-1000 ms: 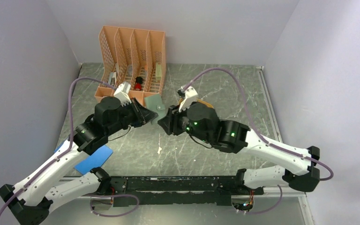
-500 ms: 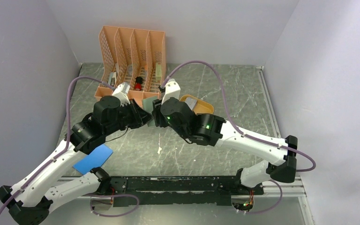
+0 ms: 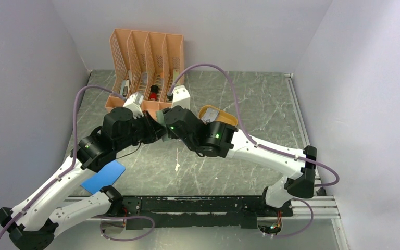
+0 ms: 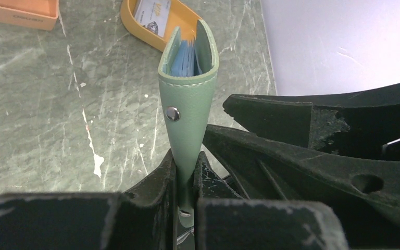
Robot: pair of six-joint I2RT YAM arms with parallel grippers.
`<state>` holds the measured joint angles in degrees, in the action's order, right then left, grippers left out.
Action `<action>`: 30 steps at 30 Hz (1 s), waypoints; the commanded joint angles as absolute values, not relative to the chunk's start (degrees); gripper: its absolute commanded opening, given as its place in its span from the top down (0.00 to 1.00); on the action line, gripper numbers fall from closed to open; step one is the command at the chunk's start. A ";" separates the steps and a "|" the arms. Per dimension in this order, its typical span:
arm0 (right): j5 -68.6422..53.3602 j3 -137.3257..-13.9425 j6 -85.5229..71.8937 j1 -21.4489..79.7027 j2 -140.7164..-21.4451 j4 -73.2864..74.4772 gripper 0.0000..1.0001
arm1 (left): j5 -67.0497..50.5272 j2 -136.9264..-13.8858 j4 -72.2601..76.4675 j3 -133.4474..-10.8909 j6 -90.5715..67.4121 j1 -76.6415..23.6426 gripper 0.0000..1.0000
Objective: Put the credit cards into the card holder
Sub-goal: Open the card holder at the center of the board.
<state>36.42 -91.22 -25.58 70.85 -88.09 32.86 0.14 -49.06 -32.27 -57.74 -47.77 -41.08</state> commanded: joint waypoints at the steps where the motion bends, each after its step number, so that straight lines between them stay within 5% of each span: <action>1: 39.38 -93.54 -26.22 71.10 -90.50 37.73 0.63 | -0.09 -47.92 -30.85 -59.59 -46.90 -41.39 0.95; 24: 45.10 -96.49 -26.96 70.63 -96.53 46.17 1.00 | -0.09 -46.66 -30.92 -59.35 -46.67 -41.39 0.95; 30: 47.37 -93.73 -29.19 69.56 -94.03 47.36 1.00 | 3.76 -46.51 -32.52 -58.00 -46.98 -41.32 0.95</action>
